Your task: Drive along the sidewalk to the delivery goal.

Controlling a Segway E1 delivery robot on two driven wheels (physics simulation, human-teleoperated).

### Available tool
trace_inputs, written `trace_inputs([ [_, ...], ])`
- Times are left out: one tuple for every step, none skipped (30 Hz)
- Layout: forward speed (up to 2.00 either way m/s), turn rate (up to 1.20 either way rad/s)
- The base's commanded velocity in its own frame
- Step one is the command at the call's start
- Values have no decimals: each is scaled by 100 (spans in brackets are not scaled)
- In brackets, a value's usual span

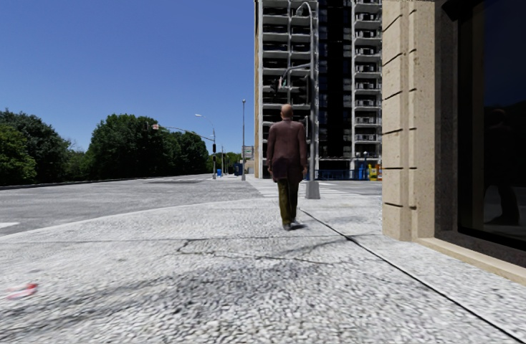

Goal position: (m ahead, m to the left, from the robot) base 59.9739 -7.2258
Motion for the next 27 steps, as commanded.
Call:
trace_inputs([
  [128,0],
  [128,0],
  [128,0],
  [128,0],
  [128,2],
  [128,48],
  [128,53],
  [128,55],
  [128,53],
  [128,35],
  [128,12],
  [128,4],
  [128,1],
  [128,1],
  [128,0],
  [128,0],
  [128,0],
  [128,0],
  [128,0],
  [128,0],
  [128,0],
  [128,0],
  [128,0],
  [128,0],
  [128,0],
  [128,0],
  [128,0],
])
